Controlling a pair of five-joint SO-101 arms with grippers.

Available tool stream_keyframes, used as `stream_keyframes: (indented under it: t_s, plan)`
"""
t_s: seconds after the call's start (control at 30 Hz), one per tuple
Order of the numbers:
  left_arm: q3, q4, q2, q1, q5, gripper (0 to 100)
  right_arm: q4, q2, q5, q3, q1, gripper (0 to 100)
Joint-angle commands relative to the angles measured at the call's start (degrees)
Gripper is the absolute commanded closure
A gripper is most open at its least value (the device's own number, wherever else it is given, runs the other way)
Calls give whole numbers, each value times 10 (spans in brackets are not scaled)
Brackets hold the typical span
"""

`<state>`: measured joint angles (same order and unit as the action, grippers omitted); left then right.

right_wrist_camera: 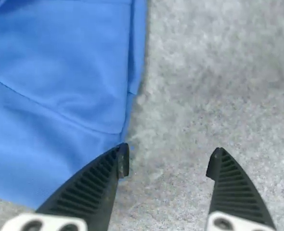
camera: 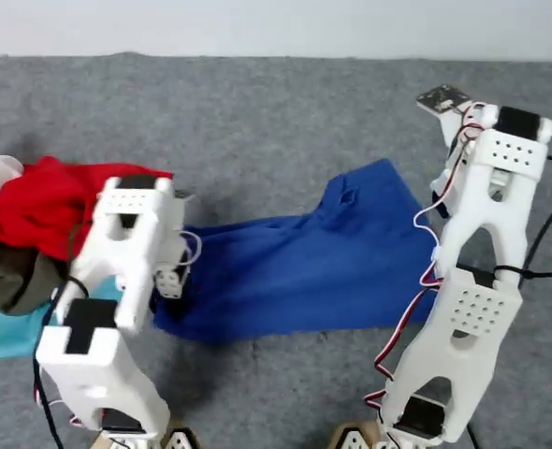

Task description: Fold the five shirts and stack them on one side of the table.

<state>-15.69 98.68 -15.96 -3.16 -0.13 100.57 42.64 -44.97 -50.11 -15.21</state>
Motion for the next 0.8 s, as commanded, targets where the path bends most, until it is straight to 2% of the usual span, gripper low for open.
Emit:
stream_keyframes:
  t_s: [0.0,0.17,0.3,0.6,0.77]
  plan:
    - [36,19,-22,-55,34,816,22,-6,-5,-31,15,724]
    - [48,19,-40,-69,33,806,22,-6,-7,-31,32,724]
    - [66,20,-38,-69,33,808,11,-5,-37,-31,52,724]
    - [119,20,-31,-69,33,809,-113,28,-42,-31,93,722]
    - [120,20,34,-65,33,809,-165,76,-42,-31,104,722]
